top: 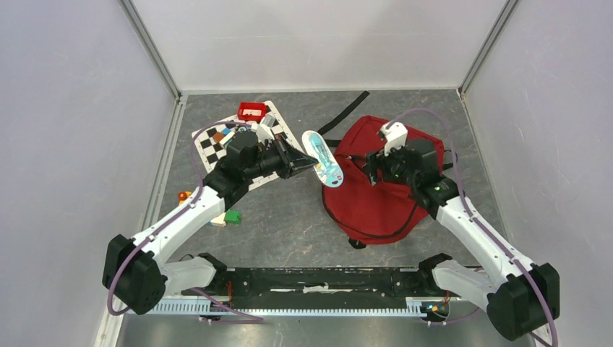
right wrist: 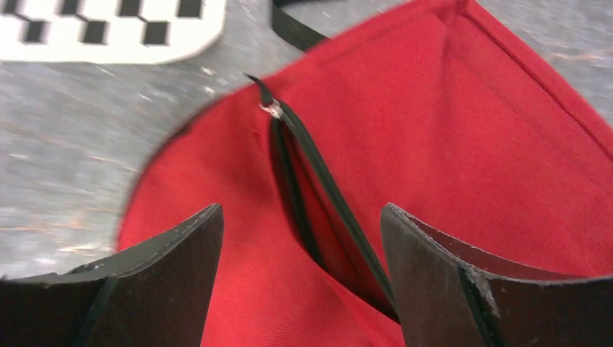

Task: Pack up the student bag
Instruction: Place the stationery in the student bag.

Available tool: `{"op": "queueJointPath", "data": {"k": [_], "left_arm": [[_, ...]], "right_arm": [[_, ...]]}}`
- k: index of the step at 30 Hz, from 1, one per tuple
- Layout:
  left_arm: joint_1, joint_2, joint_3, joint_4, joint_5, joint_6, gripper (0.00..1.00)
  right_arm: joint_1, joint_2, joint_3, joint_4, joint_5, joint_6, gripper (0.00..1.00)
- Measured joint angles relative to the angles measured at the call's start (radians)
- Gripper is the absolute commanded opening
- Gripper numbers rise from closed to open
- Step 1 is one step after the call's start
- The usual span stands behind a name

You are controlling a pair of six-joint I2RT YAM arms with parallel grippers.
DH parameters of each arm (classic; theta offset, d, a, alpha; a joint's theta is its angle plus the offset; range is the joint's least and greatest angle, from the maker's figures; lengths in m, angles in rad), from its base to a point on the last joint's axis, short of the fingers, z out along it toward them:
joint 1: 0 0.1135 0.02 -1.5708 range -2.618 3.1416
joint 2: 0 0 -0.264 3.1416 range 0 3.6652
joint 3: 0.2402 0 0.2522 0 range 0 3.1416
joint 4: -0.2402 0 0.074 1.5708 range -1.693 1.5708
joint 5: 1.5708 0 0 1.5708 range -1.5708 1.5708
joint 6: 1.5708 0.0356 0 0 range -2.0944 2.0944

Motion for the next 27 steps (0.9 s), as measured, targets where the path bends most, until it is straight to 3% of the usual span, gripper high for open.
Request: {"op": "queueJointPath", "data": {"k": [7, 13, 16, 17, 19, 20, 22, 23, 27], "left_arm": [[-0.035, 0.031, 0.000, -0.026, -0.186, -0.194, 0.02], [-0.089, 0.077, 0.001, -0.028, -0.271, -0.329, 0.02], [-0.129, 0.114, 0.001, -0.016, -0.304, -0.381, 0.02], [-0.142, 0.126, 0.001, -0.014, -0.313, -0.394, 0.02], [-0.165, 0.151, 0.002, -0.009, -0.331, -0.417, 0.02], [-0.177, 0.168, 0.003, -0.003, -0.339, -0.431, 0.02], [-0.199, 0.203, 0.008, 0.012, -0.351, -0.453, 0.02], [-0.210, 0.225, 0.016, 0.016, -0.358, -0.464, 0.02], [-0.251, 0.331, 0.086, 0.026, -0.366, -0.485, 0.02]], "right_arm": [[0.130, 0.055, -0.066, 0.049, 0.365, -0.205, 0.84], [0.140, 0.137, -0.071, 0.094, 0.480, -0.312, 0.81], [0.144, 0.180, -0.079, 0.107, 0.498, -0.340, 0.74], [0.144, 0.191, -0.081, 0.109, 0.508, -0.345, 0.68], [0.146, 0.206, -0.082, 0.110, 0.536, -0.350, 0.42], [0.146, 0.208, -0.082, 0.109, 0.557, -0.351, 0.35], [0.148, 0.203, -0.081, 0.113, 0.604, -0.349, 0.08], [0.148, 0.198, -0.081, 0.112, 0.625, -0.346, 0.00], [0.148, 0.168, -0.067, 0.096, 0.665, -0.329, 0.00]]}}
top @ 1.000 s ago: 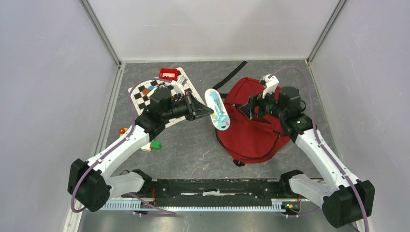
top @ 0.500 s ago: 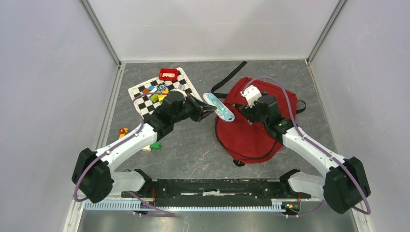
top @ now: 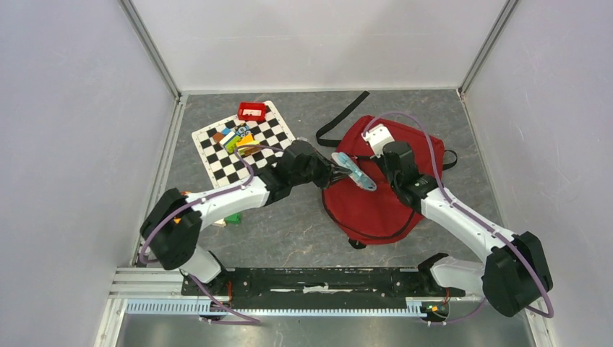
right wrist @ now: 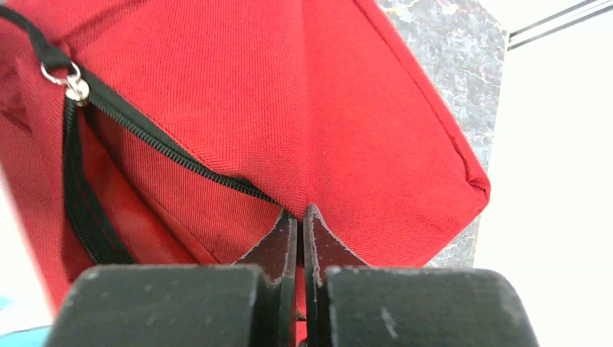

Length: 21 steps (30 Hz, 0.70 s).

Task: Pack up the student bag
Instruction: Place the stationery in the student bag.

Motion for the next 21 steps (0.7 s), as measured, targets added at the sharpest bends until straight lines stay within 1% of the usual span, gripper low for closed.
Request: {"op": "queueJointPath", "data": {"k": [4, 8, 17, 21], "left_arm": [[-0.029, 0.103, 0.081, 0.042, 0.003, -0.025, 0.02], [-0.046, 0.158, 0.126, 0.058, 0.005, -0.042, 0.02], [-0.090, 0.187, 0.130, 0.064, 0.007, -0.100, 0.02], [-0.105, 0.218, 0.130, 0.102, 0.010, -0.133, 0.02]], "right_arm": [[0.000, -0.006, 0.053, -0.042, 0.005, 0.021, 0.00], [0.000, -0.002, 0.111, -0.106, 0.000, 0.051, 0.00], [0.000, 0.048, 0.229, -0.210, -0.021, 0.120, 0.00], [-0.001, 0.053, 0.257, -0.225, -0.033, 0.135, 0.00]]}}
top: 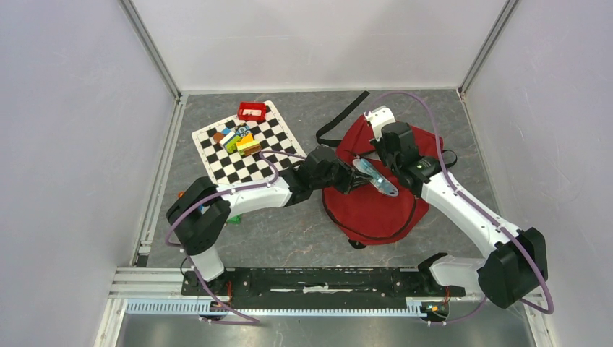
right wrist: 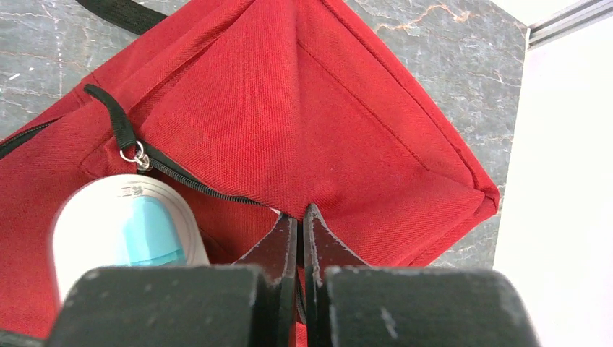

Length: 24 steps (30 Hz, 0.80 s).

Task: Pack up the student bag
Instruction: Place the stationery in the student bag.

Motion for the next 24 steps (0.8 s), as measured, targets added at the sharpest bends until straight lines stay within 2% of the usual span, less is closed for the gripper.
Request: {"op": "queueJointPath", "data": {"k": [15, 19, 24], "left_arm": [[-0.002, 0.093, -0.042, 0.385, -0.196, 0.034, 0.02], [-0.004, 0.103, -0.037, 0.387, -0.212, 0.080, 0.02], [-0.004, 0.101, 0.015, 0.309, -0.226, 0.177, 0.02]], "right_arm": [[0.000, -0.003, 0.003, -0.007, -0.053, 0.037, 0.00], [0.000, -0.010, 0.003, -0.008, -0.053, 0.042, 0.00], [0.000, -0.021, 0.003, -0.021, -0.027, 0.044, 0.00]]}}
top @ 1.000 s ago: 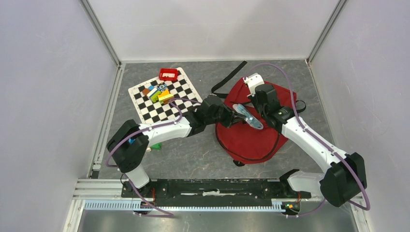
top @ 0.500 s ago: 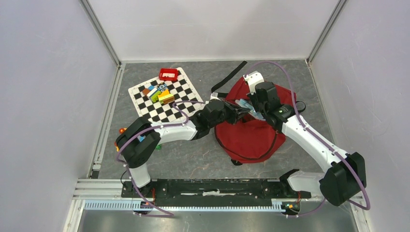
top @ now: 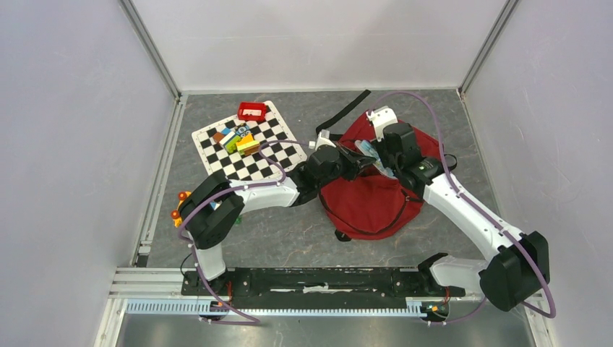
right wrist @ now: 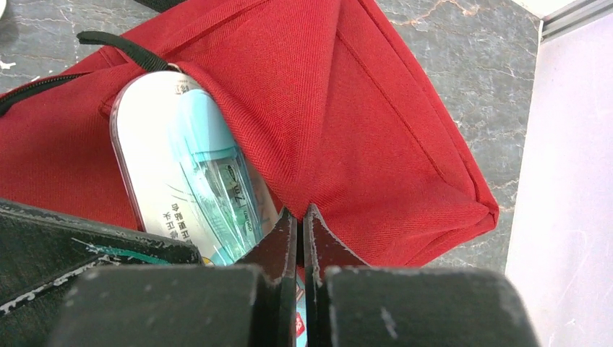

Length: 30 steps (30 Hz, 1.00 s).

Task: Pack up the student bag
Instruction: Place the stationery in the student bag.

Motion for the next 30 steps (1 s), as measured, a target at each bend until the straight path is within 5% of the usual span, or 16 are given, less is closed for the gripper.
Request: {"op": "queueJointPath", "data": {"k": [30], "left_arm": [[0.015, 0.140, 0.135, -0.108, -0.041, 0.125, 0.02]], "right_arm": [[-0.008, 0.015, 0.093, -0.083, -0.145, 0.072, 0.00]]}}
